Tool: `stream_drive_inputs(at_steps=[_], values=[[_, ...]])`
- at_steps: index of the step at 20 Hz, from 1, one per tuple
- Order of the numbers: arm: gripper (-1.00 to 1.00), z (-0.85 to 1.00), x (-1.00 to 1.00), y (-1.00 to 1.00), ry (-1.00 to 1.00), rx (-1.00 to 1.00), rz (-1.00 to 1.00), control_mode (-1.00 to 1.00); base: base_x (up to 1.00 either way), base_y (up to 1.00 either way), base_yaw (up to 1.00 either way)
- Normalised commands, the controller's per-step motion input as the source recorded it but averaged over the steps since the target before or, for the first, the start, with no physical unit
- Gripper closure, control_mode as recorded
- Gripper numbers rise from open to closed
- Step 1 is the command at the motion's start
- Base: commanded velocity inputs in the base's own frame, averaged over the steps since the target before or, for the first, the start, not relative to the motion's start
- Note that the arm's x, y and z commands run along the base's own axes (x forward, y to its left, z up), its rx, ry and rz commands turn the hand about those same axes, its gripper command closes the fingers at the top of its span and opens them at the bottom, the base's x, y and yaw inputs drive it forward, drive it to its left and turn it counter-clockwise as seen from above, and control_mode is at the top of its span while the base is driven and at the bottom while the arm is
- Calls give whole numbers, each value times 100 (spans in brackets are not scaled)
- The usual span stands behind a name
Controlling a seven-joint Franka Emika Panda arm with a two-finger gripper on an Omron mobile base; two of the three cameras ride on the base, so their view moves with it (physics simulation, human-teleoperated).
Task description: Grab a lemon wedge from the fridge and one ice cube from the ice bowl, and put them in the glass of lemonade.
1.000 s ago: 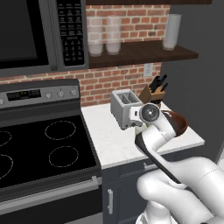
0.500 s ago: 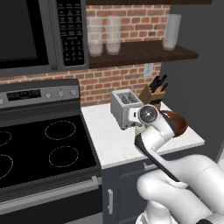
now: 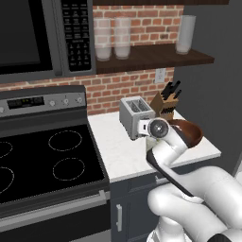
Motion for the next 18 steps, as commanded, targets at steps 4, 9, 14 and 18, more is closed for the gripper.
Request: stream_drive_inputs(at_steps=[4, 9, 14, 18], values=[[100, -8, 3, 0, -4, 0, 0, -100, 0, 0, 0], [100, -1, 0, 0, 0, 0, 0, -100, 0, 0, 0], [100, 18, 0, -1, 0, 2, 0, -100, 0, 0, 0], [100, 30, 0, 0, 0, 5, 0, -100, 0, 0, 0]])
